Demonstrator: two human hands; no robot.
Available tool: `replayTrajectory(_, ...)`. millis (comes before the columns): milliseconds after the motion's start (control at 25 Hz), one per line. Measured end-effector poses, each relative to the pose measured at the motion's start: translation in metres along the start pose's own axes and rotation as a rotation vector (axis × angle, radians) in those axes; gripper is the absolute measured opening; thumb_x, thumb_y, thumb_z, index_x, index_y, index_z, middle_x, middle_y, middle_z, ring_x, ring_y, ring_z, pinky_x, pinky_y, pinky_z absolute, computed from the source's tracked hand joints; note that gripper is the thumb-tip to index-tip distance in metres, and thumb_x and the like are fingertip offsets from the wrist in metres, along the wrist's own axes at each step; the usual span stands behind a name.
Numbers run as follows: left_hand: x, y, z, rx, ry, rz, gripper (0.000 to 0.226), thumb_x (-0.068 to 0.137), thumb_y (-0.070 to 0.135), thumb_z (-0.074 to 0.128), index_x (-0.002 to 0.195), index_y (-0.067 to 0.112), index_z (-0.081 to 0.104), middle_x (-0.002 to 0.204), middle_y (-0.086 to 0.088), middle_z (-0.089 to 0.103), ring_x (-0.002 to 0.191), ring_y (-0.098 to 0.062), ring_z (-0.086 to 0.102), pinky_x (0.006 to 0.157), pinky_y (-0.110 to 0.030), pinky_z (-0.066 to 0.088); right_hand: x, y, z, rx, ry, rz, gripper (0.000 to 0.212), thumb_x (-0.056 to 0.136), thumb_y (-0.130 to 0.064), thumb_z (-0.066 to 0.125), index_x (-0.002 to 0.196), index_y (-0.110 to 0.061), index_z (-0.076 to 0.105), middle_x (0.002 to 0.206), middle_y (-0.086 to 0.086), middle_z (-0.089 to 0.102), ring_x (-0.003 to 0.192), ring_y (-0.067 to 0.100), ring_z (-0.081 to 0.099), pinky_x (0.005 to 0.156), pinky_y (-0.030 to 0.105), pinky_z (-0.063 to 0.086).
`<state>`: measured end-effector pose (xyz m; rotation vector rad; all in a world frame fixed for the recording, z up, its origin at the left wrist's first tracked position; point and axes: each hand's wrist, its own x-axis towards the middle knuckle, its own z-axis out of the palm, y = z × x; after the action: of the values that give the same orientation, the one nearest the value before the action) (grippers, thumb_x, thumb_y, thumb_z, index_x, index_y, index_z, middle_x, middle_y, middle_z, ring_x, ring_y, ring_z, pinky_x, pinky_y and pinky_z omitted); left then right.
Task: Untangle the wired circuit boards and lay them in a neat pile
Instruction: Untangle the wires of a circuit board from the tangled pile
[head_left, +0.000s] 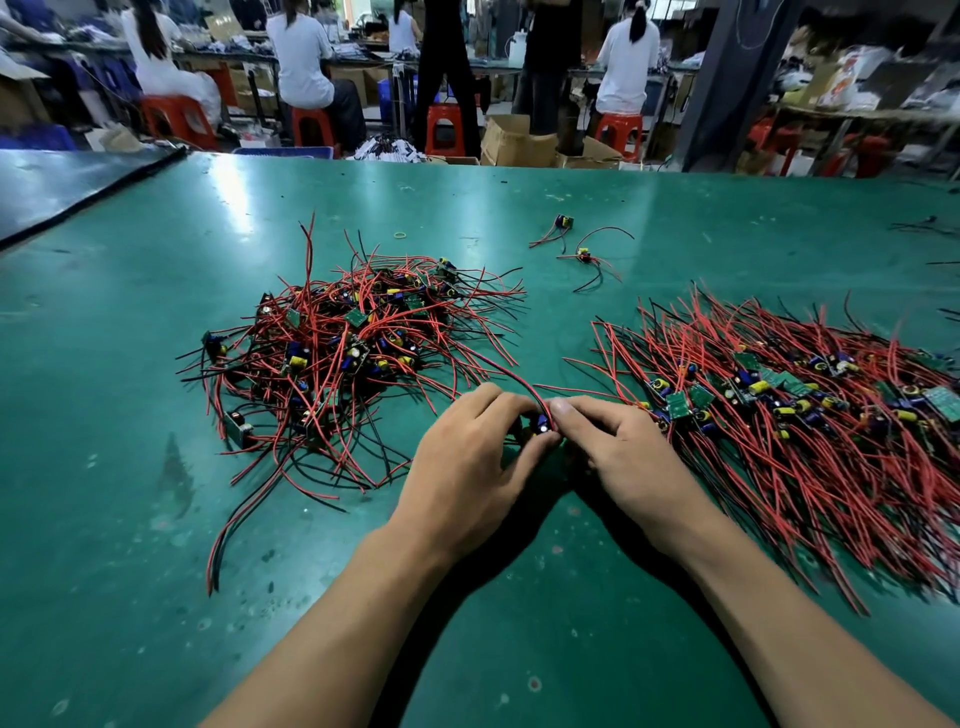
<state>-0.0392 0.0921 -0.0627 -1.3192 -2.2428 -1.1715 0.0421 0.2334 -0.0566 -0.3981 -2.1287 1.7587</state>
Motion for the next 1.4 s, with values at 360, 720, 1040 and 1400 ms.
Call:
replayTrajectory(360,0.000,-0.002,-0.001,-0.131,-0.039,-0.119,0.020,0.084,0.031,0.075,0.095,0.018,0.063,0.086,0.012,0.063,0.064,-0.004,0.052,0.063,-0.014,0.041,-0.003,-0.005,-0.005,0.299,-0.005,0.092,0.016,0.091,-0.006,0.066,0.089,-0.017,0.077,0.068,-0.007,0.067,0.052,0.002,0.052,0.047,0.013,0.042)
replayTrajectory(720,0.004,-0.004,-0.003,-0.314,0.049,-0.428,0.027,0.079,0.025,0.081,0.099,0.023,0.064,0.082,0.011,0.067,0.068,-0.012,0.064,0.067,-0.031,0.054,0.000,0.000,-0.004,0.227,-0.021,0.027,0.018,0.075,-0.030,0.077,0.088,-0.018,0.074,0.074,-0.007,0.067,0.061,0.002,0.054,0.055,0.011,0.043)
replayTrajectory(1040,0.010,0.005,-0.005,-0.932,-0.198,-0.682,0.007,0.091,0.013,0.067,0.093,0.007,0.063,0.079,-0.006,0.065,0.063,-0.019,0.061,0.056,-0.024,0.051,0.006,-0.003,-0.003,0.310,0.179,0.114,0.025,0.072,-0.032,0.077,0.088,-0.014,0.071,0.070,-0.003,0.068,0.054,0.005,0.054,0.050,0.016,0.043)
replayTrajectory(1400,0.010,0.008,-0.008,-1.134,-0.373,-0.758,0.015,0.087,-0.006,0.065,0.099,0.000,0.058,0.077,-0.015,0.069,0.066,-0.030,0.072,0.062,-0.032,0.061,0.002,-0.002,0.001,0.284,0.117,0.056,0.023,0.070,-0.036,0.078,0.082,-0.017,0.075,0.067,-0.004,0.063,0.056,0.006,0.048,0.054,0.020,0.043)
